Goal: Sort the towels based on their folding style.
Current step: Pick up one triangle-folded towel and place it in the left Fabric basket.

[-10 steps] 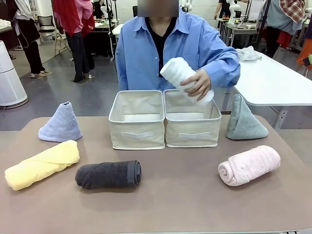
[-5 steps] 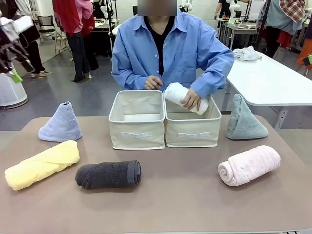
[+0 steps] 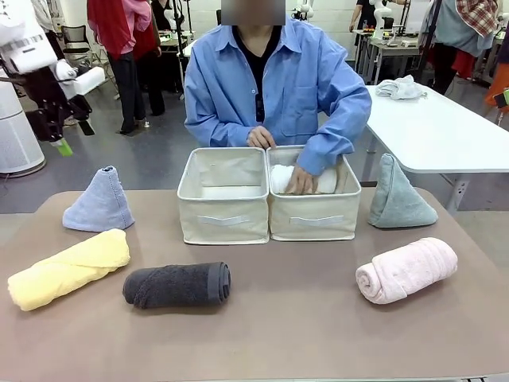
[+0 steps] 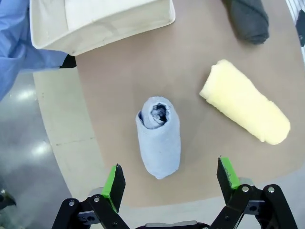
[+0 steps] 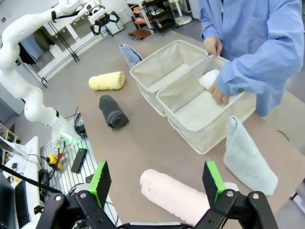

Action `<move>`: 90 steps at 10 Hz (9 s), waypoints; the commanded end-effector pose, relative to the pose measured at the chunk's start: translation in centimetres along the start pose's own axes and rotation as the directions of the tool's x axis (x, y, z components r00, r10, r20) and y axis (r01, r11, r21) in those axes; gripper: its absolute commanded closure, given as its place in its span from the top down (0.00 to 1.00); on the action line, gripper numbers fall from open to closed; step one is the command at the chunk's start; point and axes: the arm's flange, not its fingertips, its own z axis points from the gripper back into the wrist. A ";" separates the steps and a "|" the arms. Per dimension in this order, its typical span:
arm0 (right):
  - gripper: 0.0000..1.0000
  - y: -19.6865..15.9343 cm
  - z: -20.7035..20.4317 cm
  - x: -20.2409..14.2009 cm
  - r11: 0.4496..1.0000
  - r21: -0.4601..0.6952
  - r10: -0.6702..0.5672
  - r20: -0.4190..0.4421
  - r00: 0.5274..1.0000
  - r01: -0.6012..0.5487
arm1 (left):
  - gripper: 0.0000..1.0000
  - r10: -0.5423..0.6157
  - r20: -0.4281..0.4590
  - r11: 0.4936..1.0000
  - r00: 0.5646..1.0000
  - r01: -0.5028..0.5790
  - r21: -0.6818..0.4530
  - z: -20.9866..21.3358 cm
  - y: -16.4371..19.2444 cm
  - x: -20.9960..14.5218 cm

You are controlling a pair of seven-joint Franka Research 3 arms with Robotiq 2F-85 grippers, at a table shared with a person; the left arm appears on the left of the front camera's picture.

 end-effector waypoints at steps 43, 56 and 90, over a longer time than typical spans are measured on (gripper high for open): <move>1.00 0.0 -0.1 0.0 1.000 0.009 0.004 0.007 1.000 -0.004 | 0.16 0.187 -0.181 0.982 0.966 -0.179 0.061 13.1 -22.5 -2.5; 1.00 0.0 -0.1 0.0 1.000 0.009 0.004 0.007 1.000 -0.004 | 0.16 0.129 -0.141 0.987 0.982 -0.113 0.113 10.6 -14.5 2.6; 1.00 0.0 -0.1 0.0 1.000 0.009 0.004 0.007 1.000 -0.004 | 0.16 -0.061 0.000 0.987 0.998 0.061 0.146 5.7 3.2 35.3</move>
